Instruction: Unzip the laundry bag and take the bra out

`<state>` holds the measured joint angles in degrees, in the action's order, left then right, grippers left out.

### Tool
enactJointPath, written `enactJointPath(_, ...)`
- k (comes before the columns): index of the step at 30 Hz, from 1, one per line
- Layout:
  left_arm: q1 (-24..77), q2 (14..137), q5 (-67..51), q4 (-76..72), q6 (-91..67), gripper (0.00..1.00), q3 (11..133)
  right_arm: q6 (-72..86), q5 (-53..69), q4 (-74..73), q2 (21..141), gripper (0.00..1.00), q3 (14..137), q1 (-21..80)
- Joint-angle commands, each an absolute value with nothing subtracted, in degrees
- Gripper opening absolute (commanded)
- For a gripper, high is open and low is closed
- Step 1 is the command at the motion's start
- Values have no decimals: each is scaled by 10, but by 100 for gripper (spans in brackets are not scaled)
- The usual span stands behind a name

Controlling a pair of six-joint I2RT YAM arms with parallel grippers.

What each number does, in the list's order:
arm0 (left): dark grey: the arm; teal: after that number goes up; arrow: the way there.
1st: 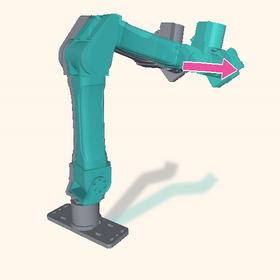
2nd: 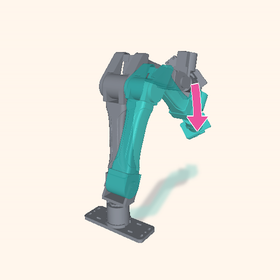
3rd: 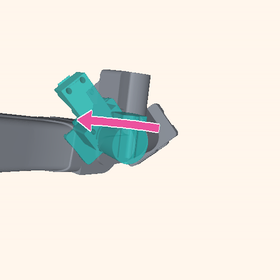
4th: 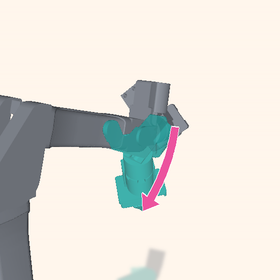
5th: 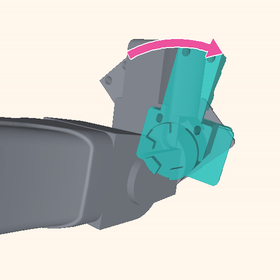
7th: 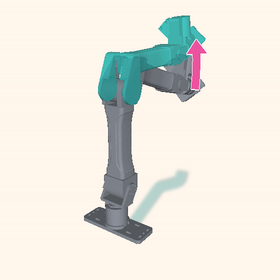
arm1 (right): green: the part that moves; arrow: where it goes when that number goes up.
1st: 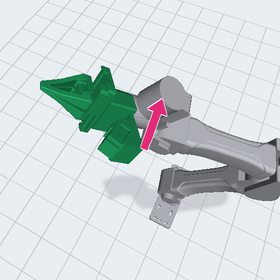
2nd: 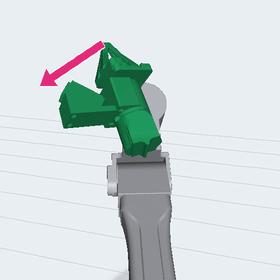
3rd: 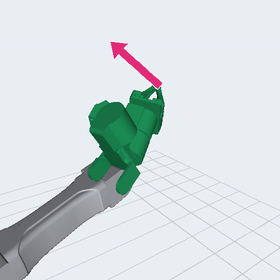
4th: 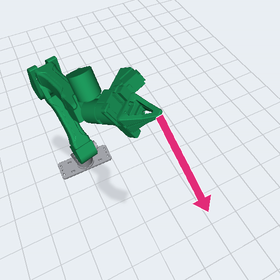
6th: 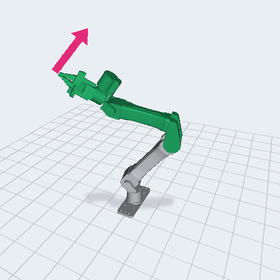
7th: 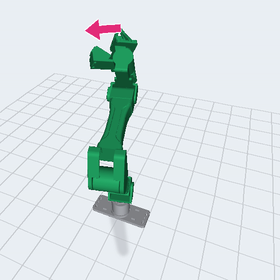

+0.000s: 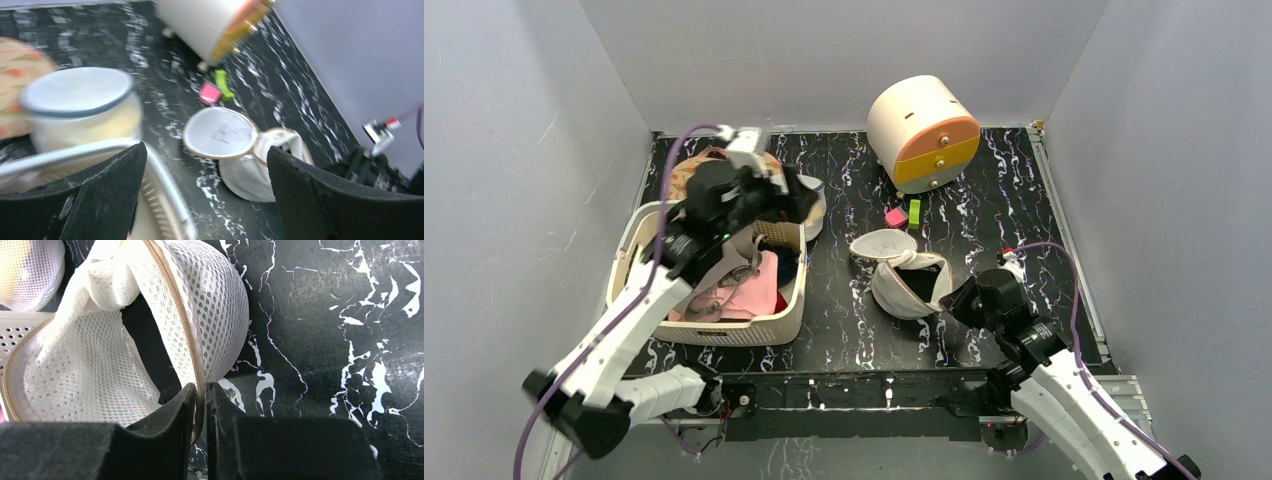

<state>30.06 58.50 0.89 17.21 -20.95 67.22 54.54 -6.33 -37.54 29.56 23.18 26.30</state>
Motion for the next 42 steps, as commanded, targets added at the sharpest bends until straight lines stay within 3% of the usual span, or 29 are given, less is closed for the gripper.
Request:
enactJointPath(1, 384, 690, -154, 130, -156, 87, 721, 547, -50, -353, 301, 12, 229, 266)
enactJointPath(5, 515, 789, -63, 161, -103, 85, 783, 542, -24, -333, 309, 5, 222, 266)
enactJointPath(7, 551, 847, -40, 165, -105, 78, 812, 549, -37, -348, 309, 0, 224, 266)
enactJointPath(13, 637, 954, 10, 160, -100, 58, 845, 582, -98, -389, 298, 1, 227, 266)
enactJointPath(16, 647, 981, 26, 140, -126, 50, 836, 587, -133, -406, 294, 11, 243, 266)
enactJointPath(19, 647, 991, 43, 116, -155, 42, 813, 571, -154, -401, 289, 31, 266, 266)
enactJointPath(22, 647, 1000, 38, 112, -183, 36, 794, 550, -148, -363, 295, 38, 283, 265)
enactJointPath(24, 647, 998, 25, 102, -199, 34, 773, 538, -143, -339, 310, 43, 289, 265)
enactJointPath(27, 647, 985, 17, 89, -225, 33, 738, 514, -139, -302, 350, 60, 301, 266)
enactJointPath(30, 647, 975, 8, 77, -247, 33, 714, 492, -125, -260, 394, 65, 309, 265)
enactJointPath(35, 647, 964, 4, 56, -273, 32, 685, 526, -154, -275, 448, 59, 297, 265)
enactJointPath(42, 647, 969, 7, 51, -270, 32, 677, 585, -178, -293, 375, 26, 234, 265)
